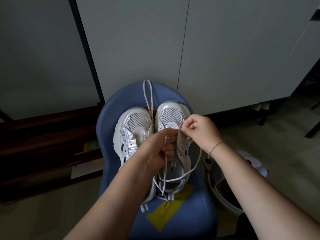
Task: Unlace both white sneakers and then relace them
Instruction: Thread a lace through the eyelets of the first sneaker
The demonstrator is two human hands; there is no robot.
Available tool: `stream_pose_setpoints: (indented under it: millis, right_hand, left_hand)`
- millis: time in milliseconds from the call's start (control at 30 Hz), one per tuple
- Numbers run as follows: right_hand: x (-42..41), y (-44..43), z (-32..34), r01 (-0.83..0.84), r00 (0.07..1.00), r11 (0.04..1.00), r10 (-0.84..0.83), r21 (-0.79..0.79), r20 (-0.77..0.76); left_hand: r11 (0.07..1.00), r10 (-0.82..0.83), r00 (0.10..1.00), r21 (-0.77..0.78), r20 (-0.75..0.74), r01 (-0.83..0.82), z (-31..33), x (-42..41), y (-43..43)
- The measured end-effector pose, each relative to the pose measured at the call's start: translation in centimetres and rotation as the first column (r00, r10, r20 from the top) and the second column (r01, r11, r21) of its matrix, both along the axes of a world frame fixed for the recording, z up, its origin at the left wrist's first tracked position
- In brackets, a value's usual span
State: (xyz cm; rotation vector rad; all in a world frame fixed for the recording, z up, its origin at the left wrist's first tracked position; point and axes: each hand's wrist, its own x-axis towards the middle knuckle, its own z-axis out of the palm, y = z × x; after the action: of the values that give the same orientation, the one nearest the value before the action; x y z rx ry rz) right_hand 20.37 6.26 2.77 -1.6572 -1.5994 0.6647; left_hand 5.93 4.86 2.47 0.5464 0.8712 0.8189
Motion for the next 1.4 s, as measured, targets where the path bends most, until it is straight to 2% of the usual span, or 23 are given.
stream_pose_setpoints:
  millis: [133, 300, 400, 500, 600, 700, 900, 1033, 1233, 1400]
  right_hand:
    - [0.0, -0.1, -0.5, -0.042, 0.994, 0.999, 0.038, -0.034, -0.099]
    - [-0.5, -0.7, -0.6, -0.097, 0.995, 0.984, 0.095, -0.152, -0.022]
    - [-1.0, -0.7, -0.9, -0.018, 0.995, 0.997, 0.025, -0.080, 0.094]
    - [-1.0, -0.7, -0.9, 0.043, 0.994, 0.999, -0.041, -0.015, 0.103]
    - [-0.5, -0.4, -1.0, 0.035, 0.999, 0.999, -0.035, 0.005, 0.024]
    - [0.0, -0.2, -1.0, 0.011, 0.997, 1.000, -0.012, -0.007, -0.082]
    - [0.7, -0.3, -0.9, -0.041, 0.975, 0.998, 0.029, -0.051, -0.219]
    - [1.1, -0.3, -0.8, -0.094, 0.958, 0.993, 0.068, -0.079, -0.277]
    - [1.1, -0.3, -1.0, -0.114, 0.952, 0.990, 0.086, -0.079, -0.292]
    - [1.0, -0.2, -1.2, -0.074, 0.960, 0.996, 0.055, -0.059, -0.275]
  left_hand:
    - [0.997, -0.045, 0.996, -0.055, 0.081, 0.049, -0.2, -0.6, 0.3]
    - [0.993, -0.103, 0.990, -0.055, 0.095, 0.109, -0.1, -1.2, 0.4]
    - [0.994, -0.112, 0.993, 0.003, 0.019, 0.112, -0.1, -1.1, 0.5]
    - [0.996, -0.048, 0.991, 0.067, -0.126, 0.056, -0.2, -0.7, 0.5]
    - [0.992, 0.047, 0.972, 0.121, -0.230, -0.020, -0.3, -0.3, 0.2]
    - [0.983, 0.118, 0.959, 0.165, -0.258, -0.077, -0.6, 0.1, 0.1]
    - [0.988, 0.047, 0.964, 0.157, -0.262, -0.006, -1.2, 0.8, 0.6]
    - [0.991, 0.068, 0.961, 0.127, -0.269, -0.034, -1.9, 1.5, 1.4]
    - [0.969, 0.205, 0.923, 0.201, -0.325, -0.144, -2.6, 2.4, 1.3]
    - [0.972, 0.138, 0.915, 0.230, -0.380, -0.051, -1.0, 1.4, -0.3]
